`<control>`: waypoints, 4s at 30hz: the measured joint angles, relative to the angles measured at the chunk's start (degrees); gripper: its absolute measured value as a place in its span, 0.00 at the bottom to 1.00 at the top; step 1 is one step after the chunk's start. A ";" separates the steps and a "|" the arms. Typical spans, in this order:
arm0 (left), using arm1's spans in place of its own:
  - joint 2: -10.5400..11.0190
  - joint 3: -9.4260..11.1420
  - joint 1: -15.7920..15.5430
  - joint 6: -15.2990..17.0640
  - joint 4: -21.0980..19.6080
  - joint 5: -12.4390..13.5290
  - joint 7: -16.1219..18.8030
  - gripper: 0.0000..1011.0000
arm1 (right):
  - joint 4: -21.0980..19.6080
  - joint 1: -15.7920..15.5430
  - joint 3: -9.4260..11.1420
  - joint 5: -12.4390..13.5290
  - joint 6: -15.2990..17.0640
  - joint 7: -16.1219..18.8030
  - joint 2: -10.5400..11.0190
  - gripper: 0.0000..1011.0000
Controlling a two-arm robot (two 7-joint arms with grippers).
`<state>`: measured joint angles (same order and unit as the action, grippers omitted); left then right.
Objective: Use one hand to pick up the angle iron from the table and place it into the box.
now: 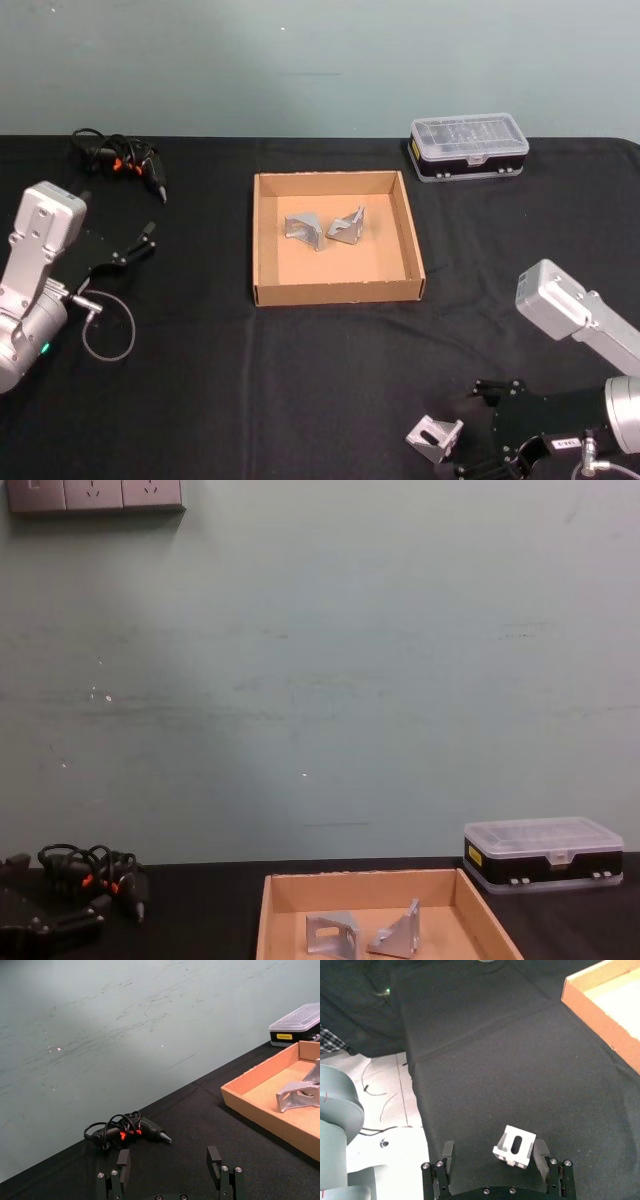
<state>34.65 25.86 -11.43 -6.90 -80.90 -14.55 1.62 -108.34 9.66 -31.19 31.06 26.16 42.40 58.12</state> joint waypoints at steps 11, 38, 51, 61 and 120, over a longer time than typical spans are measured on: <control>0.00 0.00 0.00 0.00 0.00 0.01 0.00 0.99 | -1.04 1.67 -1.68 0.59 4.22 -2.28 0.54 0.99; 0.00 0.00 0.00 0.00 0.00 0.00 0.00 0.99 | 0.35 4.38 -4.95 2.02 7.29 -3.96 -0.42 0.99; 0.00 0.00 0.00 0.00 0.00 0.00 0.00 0.99 | 1.46 5.20 -5.75 2.26 8.32 -4.51 -0.90 0.99; 0.00 0.00 0.00 0.00 0.00 0.00 0.00 0.99 | 1.39 5.18 -5.75 2.22 8.32 -4.48 -0.89 0.99; 0.00 0.00 0.00 0.00 0.00 0.00 0.00 0.99 | 0.55 5.16 -5.81 0.93 6.59 -5.20 -0.81 0.05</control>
<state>34.65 25.86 -11.43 -6.90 -80.90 -14.55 1.62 -107.79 14.82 -37.00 31.99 32.75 37.20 57.31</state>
